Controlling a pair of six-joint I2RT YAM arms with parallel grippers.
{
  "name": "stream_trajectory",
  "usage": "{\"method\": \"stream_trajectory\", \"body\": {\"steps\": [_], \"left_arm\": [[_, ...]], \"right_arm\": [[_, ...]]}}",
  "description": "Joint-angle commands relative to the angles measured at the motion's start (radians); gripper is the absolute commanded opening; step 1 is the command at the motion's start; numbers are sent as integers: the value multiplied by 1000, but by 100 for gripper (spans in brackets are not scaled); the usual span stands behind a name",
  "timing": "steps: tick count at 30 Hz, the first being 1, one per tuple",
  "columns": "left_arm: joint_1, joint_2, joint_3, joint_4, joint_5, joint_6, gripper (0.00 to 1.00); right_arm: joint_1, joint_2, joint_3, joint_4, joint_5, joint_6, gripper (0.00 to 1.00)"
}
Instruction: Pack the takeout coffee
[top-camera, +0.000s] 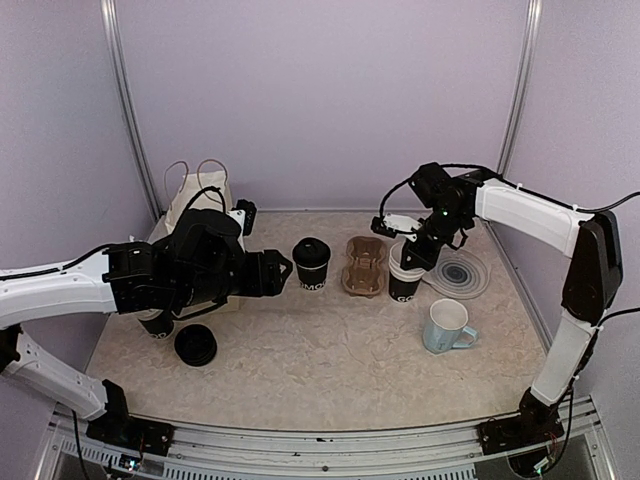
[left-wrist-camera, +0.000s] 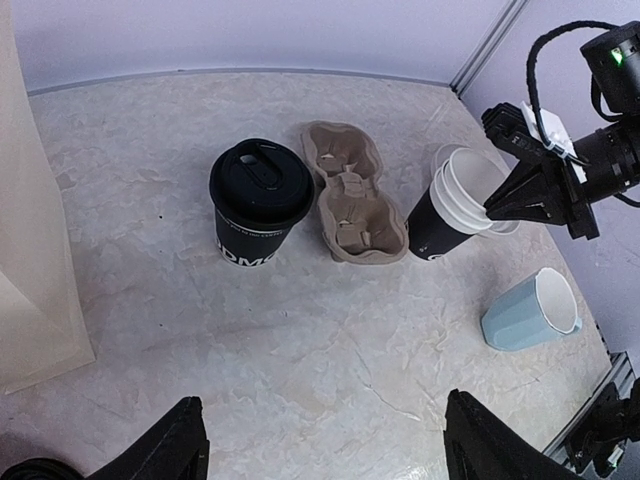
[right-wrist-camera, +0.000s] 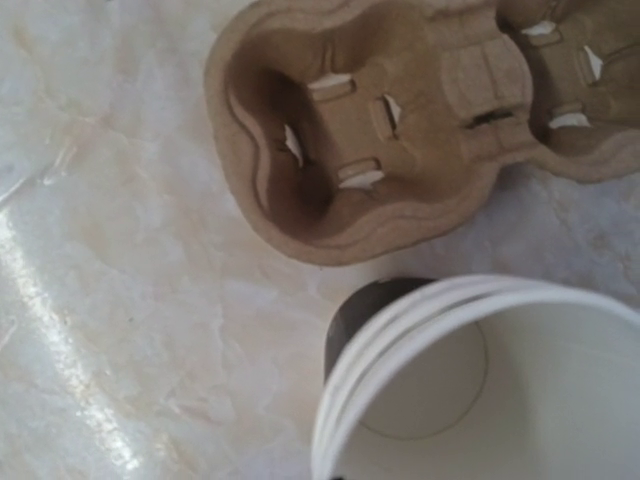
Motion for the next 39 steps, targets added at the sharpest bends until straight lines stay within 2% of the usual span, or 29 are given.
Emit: {"method": "stream_trajectory", "body": {"steps": [1, 5, 9, 11, 15, 21, 27, 29, 31, 33, 35, 37, 39], "left_arm": [[-7, 4, 7, 13, 5, 8, 79], [-8, -2, 5, 10, 3, 5, 79], [-7, -3, 5, 11, 4, 2, 79], [-9, -3, 5, 10, 4, 2, 79], [-9, 0, 7, 11, 4, 1, 79], [-11, 5, 8, 11, 5, 1, 79], [-12, 4, 8, 9, 4, 2, 79], [-12, 6, 8, 11, 4, 2, 80], [-12, 9, 11, 11, 5, 4, 80], [-12, 15, 14, 10, 8, 4, 80], [-11, 18, 15, 11, 10, 5, 80], [-11, 22, 16, 11, 11, 7, 80], [-13, 26, 18, 16, 14, 9, 79]], "right_arm": [[-16, 18, 19, 7, 20, 6, 7], [-20, 20, 22, 10, 22, 6, 7], [-23, 18, 22, 14, 29, 8, 18], [-25, 18, 22, 16, 29, 8, 18], [-29, 17, 25, 16, 22, 11, 13], [-35, 29, 18, 14, 21, 8, 14], [-45, 24, 51, 21, 34, -6, 1], [-48, -4, 78, 51, 49, -16, 0], [-64, -24, 113, 52, -21, -22, 0], [-61, -31, 114, 70, 46, -28, 0], [-91, -3, 169, -8, -69, -31, 0], [-102, 5, 159, -3, -29, -33, 0], [-120, 15, 178, -66, -133, -59, 0]]}}
